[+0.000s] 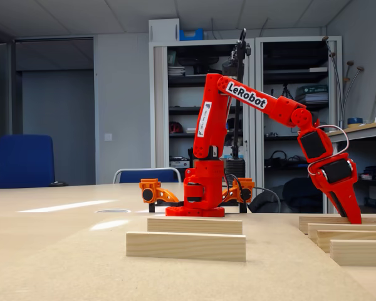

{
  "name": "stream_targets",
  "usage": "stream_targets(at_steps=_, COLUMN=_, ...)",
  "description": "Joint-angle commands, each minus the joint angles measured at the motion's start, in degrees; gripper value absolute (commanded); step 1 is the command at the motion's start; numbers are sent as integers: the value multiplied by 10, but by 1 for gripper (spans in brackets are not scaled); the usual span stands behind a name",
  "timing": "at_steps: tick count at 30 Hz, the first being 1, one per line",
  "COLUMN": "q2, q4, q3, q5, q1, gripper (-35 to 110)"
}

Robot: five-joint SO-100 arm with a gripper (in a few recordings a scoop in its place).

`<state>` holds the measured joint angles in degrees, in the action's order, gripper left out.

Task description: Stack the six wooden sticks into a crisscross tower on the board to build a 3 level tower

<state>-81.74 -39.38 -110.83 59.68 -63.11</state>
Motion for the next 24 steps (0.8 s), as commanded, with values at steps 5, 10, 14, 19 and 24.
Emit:
stream_targets(at_steps=5, q2=-11, q4=-95, q3=117, q5=35, q1=1, gripper=0)
stream_targets(at_steps=10, q2=-11, q4=-215, q3=256, q5=29, q1=15, gripper=0)
stream_targets(at_steps=14, q2=-18, q4=-308, q3=332, q5=33, q1=54, gripper=0)
stream_targets(at_steps=19, q2=-47, q4=-388, q3=373, q5=76, q1=149, gripper=0)
stream_targets(at_steps=24, q2=-50, q4=-440, q3=402, q5=156, q1=256, gripper=0)
